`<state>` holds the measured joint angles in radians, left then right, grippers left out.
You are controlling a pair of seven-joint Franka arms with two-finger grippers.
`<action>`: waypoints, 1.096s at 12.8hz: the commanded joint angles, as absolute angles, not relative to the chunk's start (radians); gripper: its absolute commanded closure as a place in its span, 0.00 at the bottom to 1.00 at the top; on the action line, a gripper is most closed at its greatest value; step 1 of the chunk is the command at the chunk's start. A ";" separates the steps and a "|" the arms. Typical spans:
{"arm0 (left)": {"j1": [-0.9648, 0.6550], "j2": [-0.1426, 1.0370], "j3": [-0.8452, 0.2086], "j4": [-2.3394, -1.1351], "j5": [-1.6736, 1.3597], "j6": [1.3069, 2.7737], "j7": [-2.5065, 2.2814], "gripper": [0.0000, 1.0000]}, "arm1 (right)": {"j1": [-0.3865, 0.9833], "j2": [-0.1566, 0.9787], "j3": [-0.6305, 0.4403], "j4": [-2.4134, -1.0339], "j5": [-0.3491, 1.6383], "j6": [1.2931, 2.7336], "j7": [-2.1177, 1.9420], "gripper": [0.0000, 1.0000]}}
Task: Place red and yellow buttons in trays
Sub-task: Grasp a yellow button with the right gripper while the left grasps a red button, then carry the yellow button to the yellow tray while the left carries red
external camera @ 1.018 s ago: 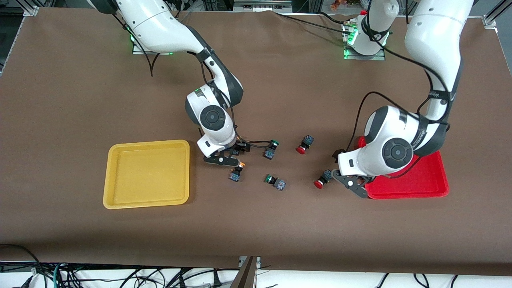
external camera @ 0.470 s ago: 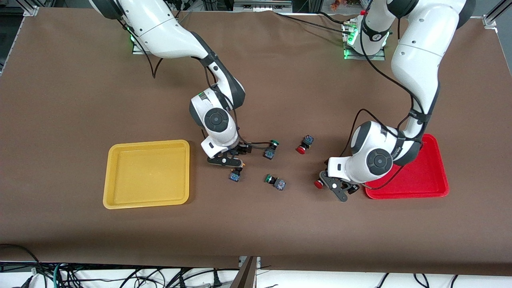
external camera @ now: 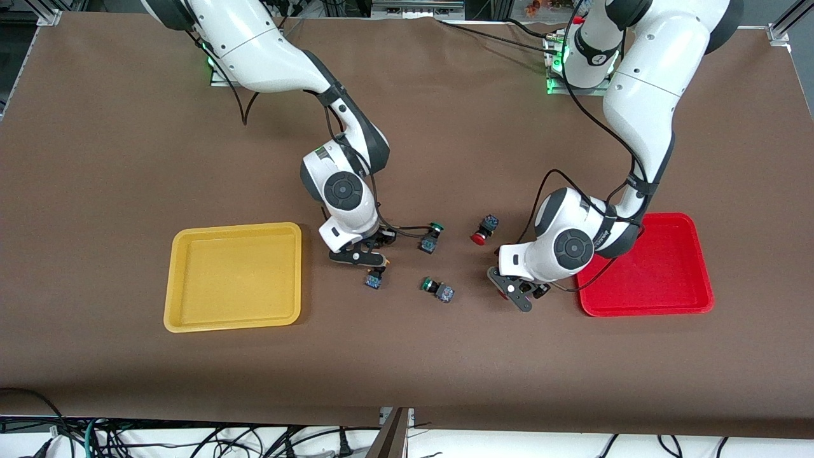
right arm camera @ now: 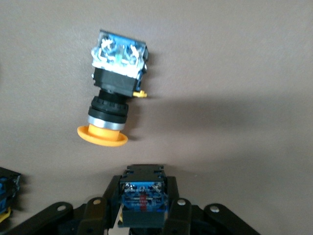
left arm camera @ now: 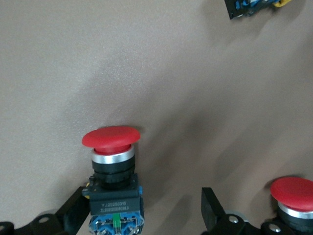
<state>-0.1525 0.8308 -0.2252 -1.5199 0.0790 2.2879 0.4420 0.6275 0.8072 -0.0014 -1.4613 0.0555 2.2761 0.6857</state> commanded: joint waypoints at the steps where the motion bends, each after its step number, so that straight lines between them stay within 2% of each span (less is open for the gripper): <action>1: -0.146 0.813 -0.221 -1.540 0.083 2.299 0.440 0.73 | 0.554 0.715 -0.006 -1.465 0.067 2.131 0.548 1.00; 3: -0.138 0.802 -0.221 -1.539 0.083 2.293 0.445 0.89 | 0.470 0.681 -0.008 -1.465 0.067 2.074 0.412 1.00; 4: -0.138 0.787 -0.213 -1.539 0.083 2.277 0.440 0.89 | 0.419 0.678 -0.008 -1.465 0.067 2.071 0.340 1.00; 6: -0.112 0.732 -0.196 -1.525 0.083 2.119 0.440 0.89 | 0.320 0.680 -0.018 -1.471 0.069 2.059 0.223 1.00; 9: -0.008 0.681 -0.179 -1.508 0.084 1.886 0.443 0.86 | 0.204 0.690 -0.017 -1.471 0.066 2.034 0.177 1.00; 10: 0.021 0.680 -0.175 -1.508 0.097 1.859 0.445 0.86 | 0.183 0.709 -0.020 -1.474 0.061 2.034 0.170 1.00; 11: 0.041 0.669 -0.172 -1.509 0.159 1.858 0.459 0.81 | 0.149 0.725 -0.021 -1.474 0.061 2.034 0.152 1.00; 13: 0.078 0.678 -0.172 -1.516 0.283 1.867 0.515 0.79 | 0.083 0.755 -0.020 -1.474 0.063 2.040 0.079 1.00; 14: 0.096 0.692 -0.173 -1.516 0.288 1.868 0.520 0.70 | 0.071 0.762 -0.021 -1.474 0.064 2.040 0.051 1.00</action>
